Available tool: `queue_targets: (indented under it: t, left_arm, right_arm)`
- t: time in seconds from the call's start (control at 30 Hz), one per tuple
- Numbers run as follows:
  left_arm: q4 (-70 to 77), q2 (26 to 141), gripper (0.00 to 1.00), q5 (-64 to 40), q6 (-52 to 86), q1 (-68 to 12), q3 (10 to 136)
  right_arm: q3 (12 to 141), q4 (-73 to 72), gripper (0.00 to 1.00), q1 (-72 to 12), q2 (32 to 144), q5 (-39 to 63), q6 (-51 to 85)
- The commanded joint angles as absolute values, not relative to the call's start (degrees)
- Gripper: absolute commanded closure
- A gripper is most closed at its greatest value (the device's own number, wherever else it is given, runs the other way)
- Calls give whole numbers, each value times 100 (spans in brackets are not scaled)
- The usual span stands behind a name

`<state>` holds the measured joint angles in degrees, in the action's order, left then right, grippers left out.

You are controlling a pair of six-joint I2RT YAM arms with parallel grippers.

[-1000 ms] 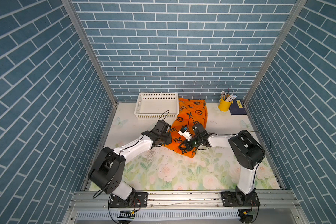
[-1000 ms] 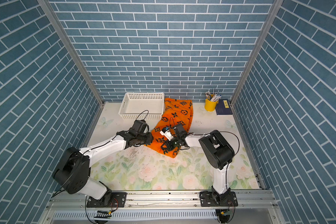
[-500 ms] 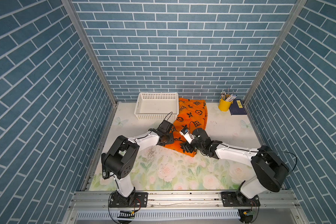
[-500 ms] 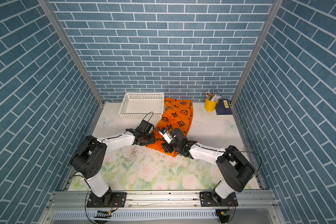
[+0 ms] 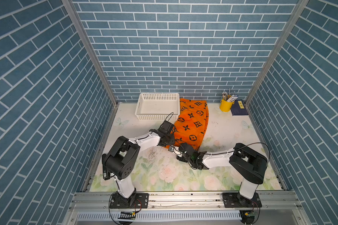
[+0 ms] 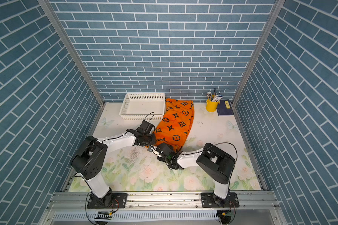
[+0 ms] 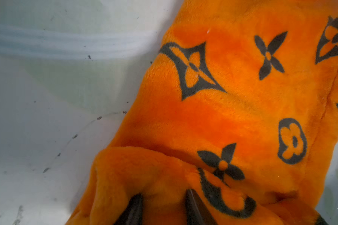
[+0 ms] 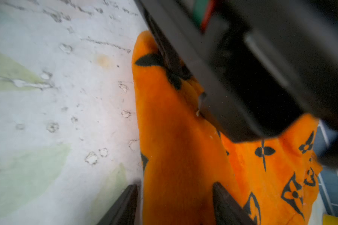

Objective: Roll up the pillowcase
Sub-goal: Roll the pillowcase at the center of the board.

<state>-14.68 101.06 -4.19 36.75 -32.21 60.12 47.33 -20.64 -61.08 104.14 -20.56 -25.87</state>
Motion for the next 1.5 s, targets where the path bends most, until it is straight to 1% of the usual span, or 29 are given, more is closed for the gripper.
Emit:
queue_targets:
  t: [0.0,0.07,0.1,0.13,0.17,0.27,0.47,0.53,0.7,0.8,0.93,1.13,1.27,1.3,1.33,1.4,1.43,1.47]
  left_arm:
    - [-1674,10230,59,-516,3700,-3193,6055]
    - [-1694,10167,59,-535,3699,-3169,6104]
    - [-1740,10115,58,-529,3700,-3140,6150]
    - [-1783,10062,58,-542,3692,-3107,6197]
    - [-1839,9980,58,-552,3681,-3052,6251]
    - [-2108,9746,55,-488,3674,-2835,6468]
    - [-2383,9164,53,-410,3558,-2409,6567]
    - [-2383,9030,53,-303,3501,-2384,6501]
    - [-1951,8863,52,-653,3503,-2406,6072]
    - [-1710,8883,52,-740,3486,-2562,5908]
    - [-1599,9077,53,-758,3347,-2818,5948]
    - [-1412,9523,54,-726,3300,-3014,6100]
    - [-1339,10002,55,-644,3378,-3032,6358]
    - [-1346,10121,55,-616,3409,-3039,6431]
    - [-1345,10249,55,-600,3449,-3033,6511]
    - [-1363,10490,55,-597,3520,-3034,6643]
    - [-1428,10609,56,-560,3550,-3041,6716]
    - [-1475,10715,56,-553,3561,-3042,6772]
  right_arm:
    - [4926,-1997,62,-6117,10573,-2229,-2680]
    - [4957,-1805,85,-6117,10544,-2045,-2501]
    - [4954,-1726,93,-6116,10495,-1925,-2375]
    - [4942,-1652,99,-6111,10450,-1811,-2277]
    - [4939,-1570,100,-6109,10386,-1674,-2154]
    - [4901,-1358,100,-6072,10218,-1255,-1792]
    - [5036,-815,100,-5523,9973,386,-1002]
    - [5143,-671,100,-5193,10042,1148,-817]
    - [5487,-443,100,-4420,10482,2439,-381]
    - [5723,-393,100,-4043,10863,3151,-57]
    - [5913,-439,100,-3656,11284,3793,357]
    - [5895,-659,100,-3101,11560,4426,975]
    - [5893,-639,100,-2981,11595,4467,1029]
    - [5893,-649,98,-2980,11585,4464,1029]
    - [5897,-659,93,-2980,11571,4458,1037]
    - [5898,-668,75,-2979,11521,4372,1093]
    - [5898,-660,67,-2979,11443,4294,1099]
    - [5905,-628,61,-2985,11338,4158,1107]
